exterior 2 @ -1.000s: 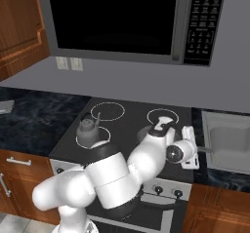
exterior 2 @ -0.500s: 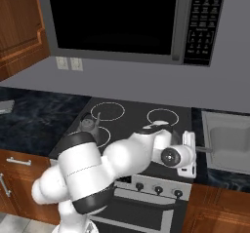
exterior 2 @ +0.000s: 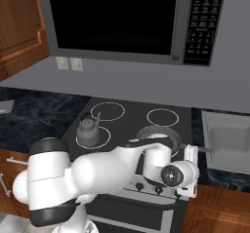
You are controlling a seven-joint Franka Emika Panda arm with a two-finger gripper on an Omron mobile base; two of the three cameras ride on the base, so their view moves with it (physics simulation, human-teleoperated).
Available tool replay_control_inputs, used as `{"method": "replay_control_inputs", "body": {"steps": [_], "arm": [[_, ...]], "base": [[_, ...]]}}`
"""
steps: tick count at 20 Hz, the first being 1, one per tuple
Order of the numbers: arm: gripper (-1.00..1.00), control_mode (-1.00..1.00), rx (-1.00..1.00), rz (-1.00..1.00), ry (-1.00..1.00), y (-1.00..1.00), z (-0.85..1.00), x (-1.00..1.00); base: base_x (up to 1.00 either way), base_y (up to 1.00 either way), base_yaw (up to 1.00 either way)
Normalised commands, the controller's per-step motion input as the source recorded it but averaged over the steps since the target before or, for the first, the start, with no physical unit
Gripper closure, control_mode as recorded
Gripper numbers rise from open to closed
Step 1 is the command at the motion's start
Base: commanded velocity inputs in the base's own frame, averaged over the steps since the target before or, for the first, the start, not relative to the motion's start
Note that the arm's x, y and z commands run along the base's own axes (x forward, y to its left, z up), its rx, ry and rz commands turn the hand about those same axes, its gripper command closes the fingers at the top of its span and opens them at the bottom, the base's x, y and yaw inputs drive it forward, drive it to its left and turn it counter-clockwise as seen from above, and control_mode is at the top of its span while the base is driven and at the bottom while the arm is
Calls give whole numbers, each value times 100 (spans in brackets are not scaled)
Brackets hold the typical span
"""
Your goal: Pick the pan from the cabinet and place it on the stove. Then turn on the stove burner for the pan.
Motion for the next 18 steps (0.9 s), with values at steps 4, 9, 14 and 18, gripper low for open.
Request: {"method": "replay_control_inputs", "body": {"steps": [4, 9, 14, 18], "arm": [[-100, -100, 2, 0, -5, 0, 4, -84], [-100, -100, 3, 3, -4, 8, 8, -76], [-100, -100, -6, 19, -15, 25, 7, -63], [-100, -100, -20, 20, -25, 29, 9, -55]], "base": [[0, 0, 0], [0, 0, 0], [0, 0, 0], [0, 0, 0]]}}
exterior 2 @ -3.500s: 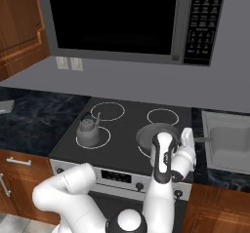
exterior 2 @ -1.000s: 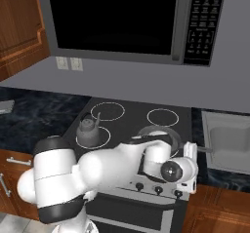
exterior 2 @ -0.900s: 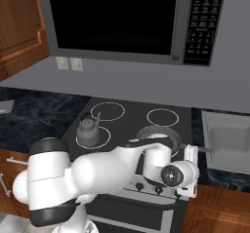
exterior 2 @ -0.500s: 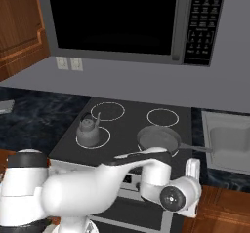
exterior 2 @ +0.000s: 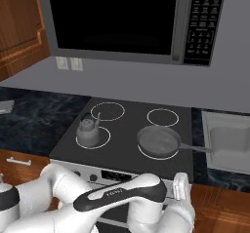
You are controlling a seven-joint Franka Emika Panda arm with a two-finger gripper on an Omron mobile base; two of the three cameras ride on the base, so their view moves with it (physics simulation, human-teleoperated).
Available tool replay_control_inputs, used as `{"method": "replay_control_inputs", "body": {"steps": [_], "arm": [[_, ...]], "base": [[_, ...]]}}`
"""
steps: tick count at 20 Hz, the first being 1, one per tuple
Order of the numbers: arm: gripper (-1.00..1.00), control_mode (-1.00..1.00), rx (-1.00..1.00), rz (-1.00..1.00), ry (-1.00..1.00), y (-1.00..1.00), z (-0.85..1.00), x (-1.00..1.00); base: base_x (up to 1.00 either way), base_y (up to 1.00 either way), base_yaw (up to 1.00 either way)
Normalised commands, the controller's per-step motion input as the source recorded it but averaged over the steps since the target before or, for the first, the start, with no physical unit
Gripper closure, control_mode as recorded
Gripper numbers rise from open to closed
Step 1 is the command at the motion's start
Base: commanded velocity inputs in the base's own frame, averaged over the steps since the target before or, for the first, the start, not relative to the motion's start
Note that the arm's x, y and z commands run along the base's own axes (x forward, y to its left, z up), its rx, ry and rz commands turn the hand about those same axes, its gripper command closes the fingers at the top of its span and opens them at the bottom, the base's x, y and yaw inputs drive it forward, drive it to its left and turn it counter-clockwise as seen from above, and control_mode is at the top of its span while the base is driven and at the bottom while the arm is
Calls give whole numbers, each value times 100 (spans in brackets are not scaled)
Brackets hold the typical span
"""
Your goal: Pick the pan from the cabinet and place it on the stove. Then turn on the stove burner for the pan.
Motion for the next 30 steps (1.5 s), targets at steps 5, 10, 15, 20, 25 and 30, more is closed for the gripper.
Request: {"method": "replay_control_inputs", "body": {"steps": [5, 10, 15, 20, 25, 30], "arm": [[-100, -100, -21, 9, -24, 38, -1, -51], [-100, -100, -16, 6, -25, 46, -12, -30], [-100, -100, -18, 4, -7, 51, -3, 9], [-100, -100, -20, 2, -5, 39, -1, 22], [-100, -100, -17, -2, 0, 10, -9, 5], [-100, -100, -17, 0, 0, 0, -18, 25]], "base": [[0, 0, 0], [0, 0, 0], [0, 0, 0], [0, 0, 0], [0, 0, 0], [0, 0, 0]]}}
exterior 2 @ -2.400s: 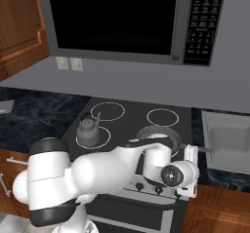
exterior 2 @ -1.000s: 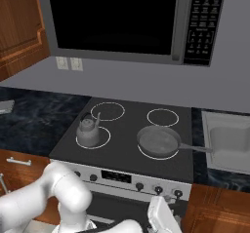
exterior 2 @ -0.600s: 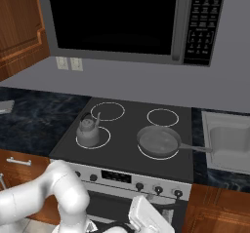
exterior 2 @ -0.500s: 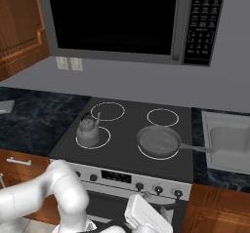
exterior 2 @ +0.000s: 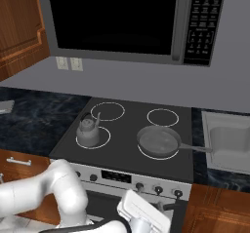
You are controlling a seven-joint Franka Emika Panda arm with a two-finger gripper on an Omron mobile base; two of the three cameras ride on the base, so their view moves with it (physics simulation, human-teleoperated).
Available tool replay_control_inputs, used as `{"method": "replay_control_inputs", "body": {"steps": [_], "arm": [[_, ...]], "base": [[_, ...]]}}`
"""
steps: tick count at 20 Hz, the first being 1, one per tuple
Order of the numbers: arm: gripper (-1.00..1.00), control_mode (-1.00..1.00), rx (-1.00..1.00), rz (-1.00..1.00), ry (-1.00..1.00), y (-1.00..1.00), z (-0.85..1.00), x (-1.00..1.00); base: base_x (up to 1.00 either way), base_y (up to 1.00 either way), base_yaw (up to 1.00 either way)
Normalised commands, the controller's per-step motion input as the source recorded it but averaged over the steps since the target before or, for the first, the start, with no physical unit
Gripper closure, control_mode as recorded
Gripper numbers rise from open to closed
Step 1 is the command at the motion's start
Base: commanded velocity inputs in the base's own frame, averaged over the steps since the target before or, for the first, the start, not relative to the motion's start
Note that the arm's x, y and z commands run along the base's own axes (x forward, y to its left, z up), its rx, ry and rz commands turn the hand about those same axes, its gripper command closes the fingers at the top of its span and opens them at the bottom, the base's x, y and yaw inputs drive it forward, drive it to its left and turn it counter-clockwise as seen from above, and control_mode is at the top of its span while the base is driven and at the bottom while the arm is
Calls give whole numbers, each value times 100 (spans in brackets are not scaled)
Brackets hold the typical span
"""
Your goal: Pick the pan from the cabinet and place it on the stove. Then turn on the stove burner for the pan.
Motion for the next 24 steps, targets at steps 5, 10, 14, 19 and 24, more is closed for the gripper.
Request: {"method": "replay_control_inputs", "body": {"steps": [5, 10, 14, 19, 24], "arm": [[-100, -100, -21, 0, -1, -1, -20, 17], [-100, -100, -21, 0, 0, -22, -43, 4], [-100, -100, -17, 0, 0, -32, -45, 5], [-100, -100, -18, 0, 0, -34, -37, 5], [-100, -100, -20, 0, 0, -21, -30, 9]], "base": [[0, 0, 0], [0, 0, 0], [0, 0, 0], [0, 0, 0], [0, 0, 0]]}}
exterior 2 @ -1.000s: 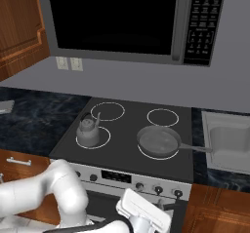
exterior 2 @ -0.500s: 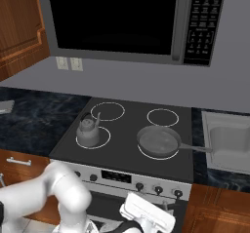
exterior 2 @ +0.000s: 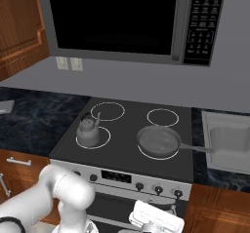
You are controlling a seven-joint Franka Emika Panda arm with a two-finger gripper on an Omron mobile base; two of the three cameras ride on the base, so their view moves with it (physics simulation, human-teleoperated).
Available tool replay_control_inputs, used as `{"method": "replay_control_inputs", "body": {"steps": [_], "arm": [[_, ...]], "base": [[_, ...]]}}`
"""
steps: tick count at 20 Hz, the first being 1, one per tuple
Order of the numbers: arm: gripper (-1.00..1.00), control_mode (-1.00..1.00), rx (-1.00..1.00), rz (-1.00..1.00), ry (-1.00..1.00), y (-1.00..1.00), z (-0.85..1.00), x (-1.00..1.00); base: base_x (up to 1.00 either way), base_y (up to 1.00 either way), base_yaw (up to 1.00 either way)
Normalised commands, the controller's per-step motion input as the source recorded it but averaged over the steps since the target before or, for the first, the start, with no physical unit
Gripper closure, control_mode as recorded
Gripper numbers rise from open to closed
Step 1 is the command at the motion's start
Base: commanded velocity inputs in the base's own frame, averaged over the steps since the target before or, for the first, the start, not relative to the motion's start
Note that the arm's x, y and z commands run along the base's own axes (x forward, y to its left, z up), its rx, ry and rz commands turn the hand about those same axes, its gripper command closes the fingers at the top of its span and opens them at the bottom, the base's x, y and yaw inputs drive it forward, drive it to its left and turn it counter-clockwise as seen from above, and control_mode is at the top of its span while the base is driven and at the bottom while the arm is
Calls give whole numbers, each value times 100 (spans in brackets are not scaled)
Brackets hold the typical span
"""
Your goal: Pick the pan from the cabinet and place it on the stove. Then turn on the stove burner for the pan.
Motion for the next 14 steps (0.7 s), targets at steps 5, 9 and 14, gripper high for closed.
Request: {"method": "replay_control_inputs", "body": {"steps": [5, 9, 14], "arm": [[-100, -100, -10, 0, 0, -5, -7, 19], [-100, -100, -8, 0, 1, 0, -1, 22], [-100, -100, -9, -1, 5, 0, 0, 17]], "base": [[0, 0, 0], [0, 0, 0], [0, 0, 0]]}}
